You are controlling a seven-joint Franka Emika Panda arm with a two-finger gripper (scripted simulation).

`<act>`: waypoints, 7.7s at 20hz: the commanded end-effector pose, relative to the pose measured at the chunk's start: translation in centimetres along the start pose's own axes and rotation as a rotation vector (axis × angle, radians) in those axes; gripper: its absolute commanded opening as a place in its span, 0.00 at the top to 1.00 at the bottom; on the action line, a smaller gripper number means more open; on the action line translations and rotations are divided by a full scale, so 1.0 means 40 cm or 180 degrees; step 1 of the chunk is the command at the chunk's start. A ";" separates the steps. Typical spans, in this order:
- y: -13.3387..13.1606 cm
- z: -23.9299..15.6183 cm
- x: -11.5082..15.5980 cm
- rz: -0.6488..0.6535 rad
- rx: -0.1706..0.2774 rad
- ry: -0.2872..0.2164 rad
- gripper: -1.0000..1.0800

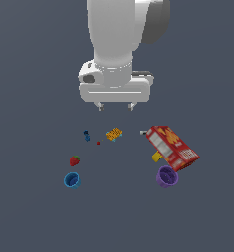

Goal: Pick up a designated object from a clutter of objects.

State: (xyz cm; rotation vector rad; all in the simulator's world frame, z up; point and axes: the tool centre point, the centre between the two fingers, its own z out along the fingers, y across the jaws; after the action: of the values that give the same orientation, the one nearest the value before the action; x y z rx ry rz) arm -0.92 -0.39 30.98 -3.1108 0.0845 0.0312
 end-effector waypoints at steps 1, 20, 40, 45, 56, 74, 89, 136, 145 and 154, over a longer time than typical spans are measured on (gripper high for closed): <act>0.000 0.000 0.000 0.0000 0.0000 0.0000 0.38; 0.020 0.023 0.023 0.0210 -0.0054 -0.0077 0.38; -0.108 0.091 0.205 0.1258 -0.0286 -0.0127 0.38; -0.149 0.120 0.249 0.1556 -0.0360 -0.0119 0.38; -0.246 0.196 0.332 0.2212 -0.0526 -0.0063 0.38; -0.414 0.352 0.417 0.3284 -0.0779 0.0148 0.38; -0.543 0.492 0.437 0.4107 -0.0927 0.0410 0.38; -0.547 0.582 0.425 0.4365 -0.0949 0.0513 1.00; -0.501 0.498 0.404 0.4364 -0.0949 0.0511 1.00; -0.401 0.313 0.360 0.4364 -0.0951 0.0508 1.00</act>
State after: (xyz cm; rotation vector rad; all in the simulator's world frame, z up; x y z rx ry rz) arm 14.42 16.00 17.13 -2.5701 2.2382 -0.1804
